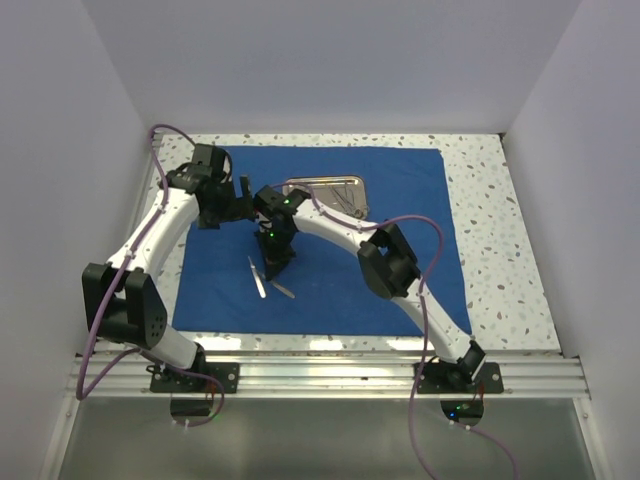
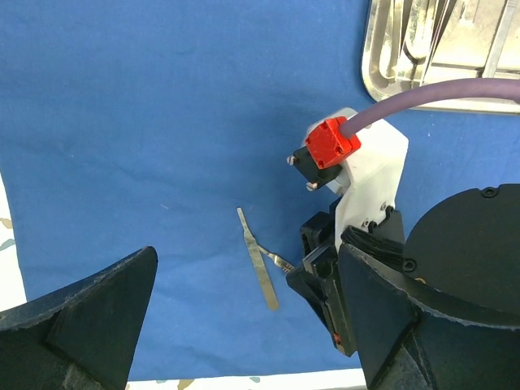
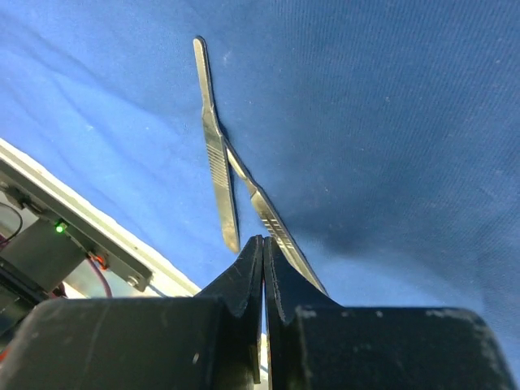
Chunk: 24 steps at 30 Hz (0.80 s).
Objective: Open and lay out the surgical kit
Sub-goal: Adjust the medical item in the surgical kit.
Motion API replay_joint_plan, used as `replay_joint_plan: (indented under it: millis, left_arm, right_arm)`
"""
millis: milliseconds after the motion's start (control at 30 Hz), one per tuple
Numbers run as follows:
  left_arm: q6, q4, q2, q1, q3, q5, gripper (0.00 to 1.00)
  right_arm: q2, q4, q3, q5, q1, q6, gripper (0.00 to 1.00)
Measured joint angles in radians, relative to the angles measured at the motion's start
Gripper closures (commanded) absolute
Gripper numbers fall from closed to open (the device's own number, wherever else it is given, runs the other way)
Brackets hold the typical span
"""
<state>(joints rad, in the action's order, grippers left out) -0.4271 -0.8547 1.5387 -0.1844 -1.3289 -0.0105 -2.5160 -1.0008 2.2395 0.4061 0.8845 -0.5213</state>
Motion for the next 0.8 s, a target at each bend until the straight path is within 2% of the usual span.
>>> replay_joint_plan:
  millis: [133,533,800]
  left_arm:
    - [0.0,-0.004,0.0,0.0,-0.003,0.003,0.04]
    - [-0.008,-0.026,-0.001,0.0,-0.032,0.034,0.04]
    - [-0.019,-0.024,-0.001,0.0,-0.032,0.032,0.04]
  right_arm:
    - [0.002,-0.005,-0.012,-0.024,-0.004,0.024,1.0]
    - [0.191,-0.024,-0.33,-0.181,-0.083,0.13,1.0]
    - [0.199,-0.015,-0.342,-0.178,-0.08,0.134,1.0]
